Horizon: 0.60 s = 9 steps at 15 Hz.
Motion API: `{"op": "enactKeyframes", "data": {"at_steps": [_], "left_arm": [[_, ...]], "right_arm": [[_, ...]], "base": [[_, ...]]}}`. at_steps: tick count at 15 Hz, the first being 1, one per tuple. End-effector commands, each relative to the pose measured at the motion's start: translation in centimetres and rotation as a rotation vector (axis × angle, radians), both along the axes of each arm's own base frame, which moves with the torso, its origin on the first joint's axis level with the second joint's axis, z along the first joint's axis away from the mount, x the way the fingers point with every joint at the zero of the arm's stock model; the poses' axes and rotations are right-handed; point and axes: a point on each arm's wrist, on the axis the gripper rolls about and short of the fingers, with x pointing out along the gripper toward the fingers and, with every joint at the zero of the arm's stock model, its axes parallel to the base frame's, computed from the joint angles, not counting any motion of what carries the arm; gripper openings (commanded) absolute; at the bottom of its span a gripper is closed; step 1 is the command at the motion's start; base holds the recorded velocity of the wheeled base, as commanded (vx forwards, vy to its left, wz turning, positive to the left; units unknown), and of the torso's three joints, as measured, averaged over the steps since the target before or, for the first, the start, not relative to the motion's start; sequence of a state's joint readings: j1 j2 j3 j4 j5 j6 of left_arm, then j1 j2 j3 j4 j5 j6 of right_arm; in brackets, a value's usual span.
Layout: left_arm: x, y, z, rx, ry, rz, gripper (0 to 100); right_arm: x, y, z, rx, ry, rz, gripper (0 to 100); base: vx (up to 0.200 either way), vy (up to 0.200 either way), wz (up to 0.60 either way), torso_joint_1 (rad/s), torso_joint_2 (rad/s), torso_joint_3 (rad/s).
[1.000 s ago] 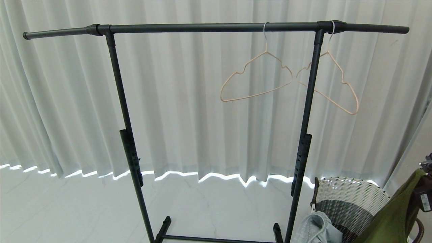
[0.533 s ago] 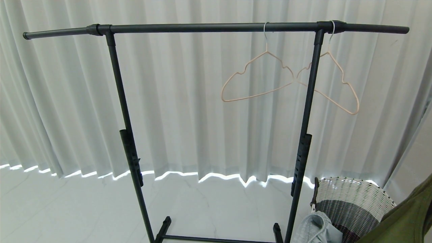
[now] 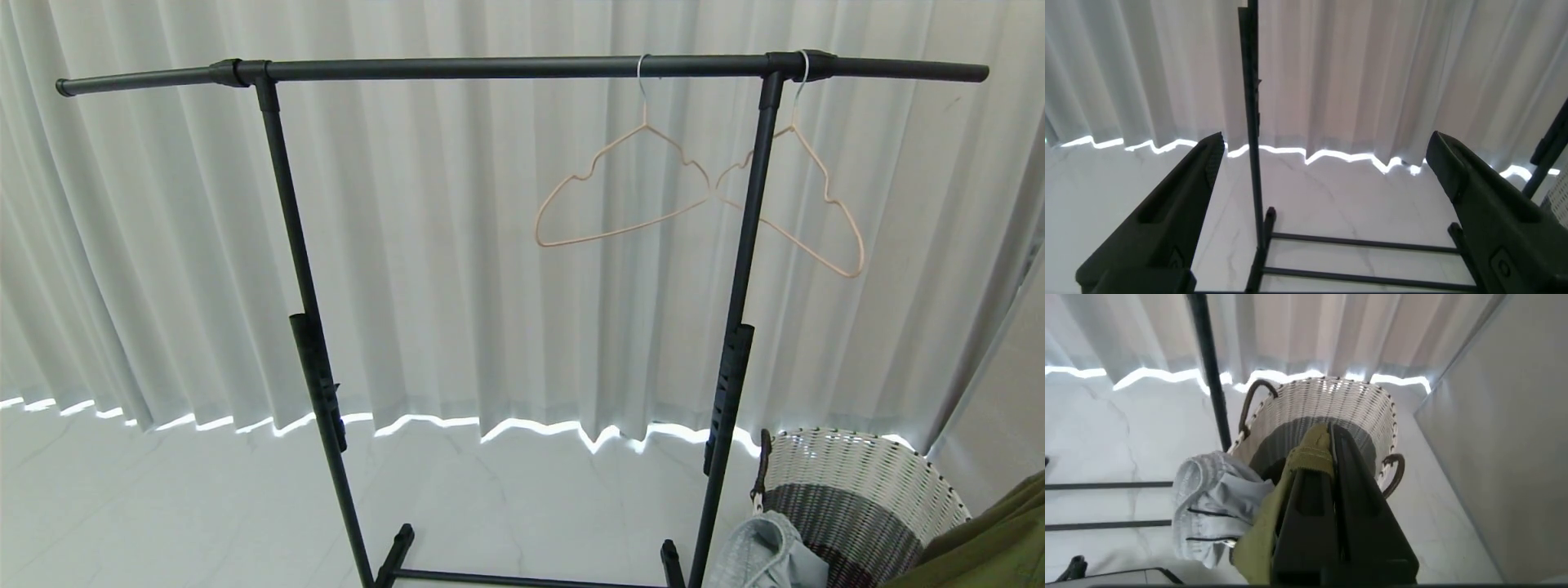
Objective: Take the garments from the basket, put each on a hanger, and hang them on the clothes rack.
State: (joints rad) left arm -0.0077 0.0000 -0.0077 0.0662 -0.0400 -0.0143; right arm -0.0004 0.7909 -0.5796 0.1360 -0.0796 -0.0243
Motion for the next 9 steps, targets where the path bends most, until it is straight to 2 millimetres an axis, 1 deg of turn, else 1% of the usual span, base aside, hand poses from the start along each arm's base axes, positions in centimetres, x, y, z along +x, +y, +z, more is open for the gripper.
{"op": "enactKeyframes", "data": {"at_steps": [1,5,9], "left_arm": [[0.0,0.0,0.0,-0.001,0.0,0.0,100],[0.0,0.0,0.0,0.0,0.0,0.0,100],[0.0,0.0,0.0,-0.001,0.0,0.0,100]], "right_arm": [[-0.8,0.0,-0.3,-0.003,-0.02,0.001,0],[-0.9,0.0,-1.1,-0.03,0.008,0.011,0],[-1.0,0.0,-1.5,-0.037,0.017,0.029,0]], "base": [[-0.2,0.0,0.0,-0.002,0.01,0.002],[-0.2,0.0,0.0,0.004,0.0,0.004],[0.0,0.0,0.0,0.0,0.0,0.0]]}}
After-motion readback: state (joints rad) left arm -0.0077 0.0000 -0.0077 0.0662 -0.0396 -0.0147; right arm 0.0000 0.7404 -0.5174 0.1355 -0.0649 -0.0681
